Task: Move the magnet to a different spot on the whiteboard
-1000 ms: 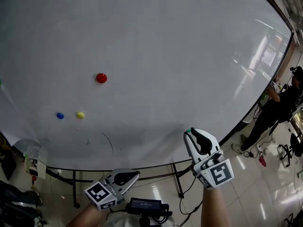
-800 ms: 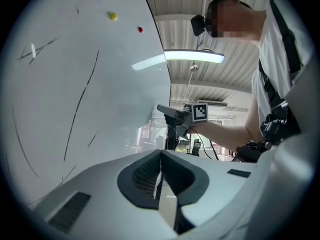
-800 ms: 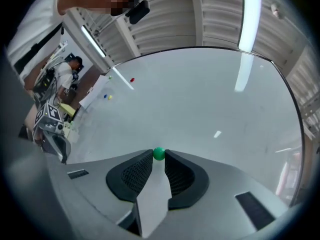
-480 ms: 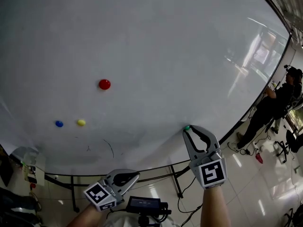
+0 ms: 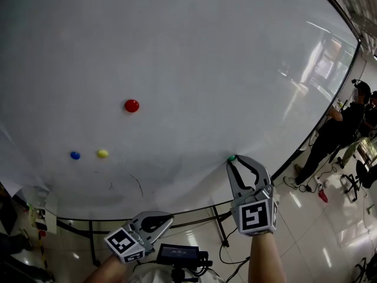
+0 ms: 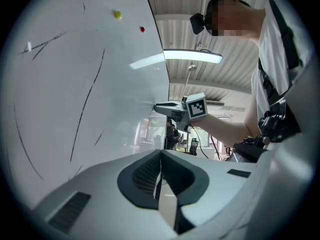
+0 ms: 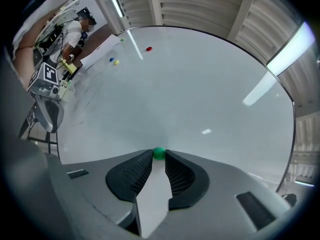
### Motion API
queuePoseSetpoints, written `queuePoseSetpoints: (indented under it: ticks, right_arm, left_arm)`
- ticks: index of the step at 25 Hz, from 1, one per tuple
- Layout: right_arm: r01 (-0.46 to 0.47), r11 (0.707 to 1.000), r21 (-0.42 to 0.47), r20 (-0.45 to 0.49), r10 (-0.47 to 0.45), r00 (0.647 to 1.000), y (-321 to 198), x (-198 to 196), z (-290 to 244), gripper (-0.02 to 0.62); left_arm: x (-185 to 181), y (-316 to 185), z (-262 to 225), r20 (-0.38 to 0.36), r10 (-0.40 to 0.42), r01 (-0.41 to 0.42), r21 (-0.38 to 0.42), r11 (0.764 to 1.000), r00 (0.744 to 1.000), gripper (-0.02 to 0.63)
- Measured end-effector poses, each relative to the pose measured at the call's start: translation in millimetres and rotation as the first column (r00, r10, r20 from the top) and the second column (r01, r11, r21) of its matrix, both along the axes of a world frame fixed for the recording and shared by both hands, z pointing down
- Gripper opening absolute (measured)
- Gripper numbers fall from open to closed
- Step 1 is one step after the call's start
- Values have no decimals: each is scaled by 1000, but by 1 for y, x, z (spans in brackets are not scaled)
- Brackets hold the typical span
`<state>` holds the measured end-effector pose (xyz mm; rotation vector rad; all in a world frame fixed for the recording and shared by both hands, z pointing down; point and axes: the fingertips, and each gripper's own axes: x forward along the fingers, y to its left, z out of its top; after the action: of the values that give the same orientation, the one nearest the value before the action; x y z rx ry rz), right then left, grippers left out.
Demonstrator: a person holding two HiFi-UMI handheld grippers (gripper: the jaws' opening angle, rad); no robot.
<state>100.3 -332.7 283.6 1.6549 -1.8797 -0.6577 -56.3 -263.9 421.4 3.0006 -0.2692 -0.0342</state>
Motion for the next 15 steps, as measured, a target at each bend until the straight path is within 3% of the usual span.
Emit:
queuePoseSetpoints:
  ticks: [8, 15]
  right_arm:
    - [12, 1000, 17, 38, -13, 999, 8, 3, -1, 133]
    - [100, 995, 21, 258, -102, 961, 30, 5, 2, 133]
  left_arm:
    - [-3, 3, 2, 10, -10, 10, 0, 1000, 1000, 32]
    - [-3, 4, 3, 12, -62, 62, 11, 998, 998, 32]
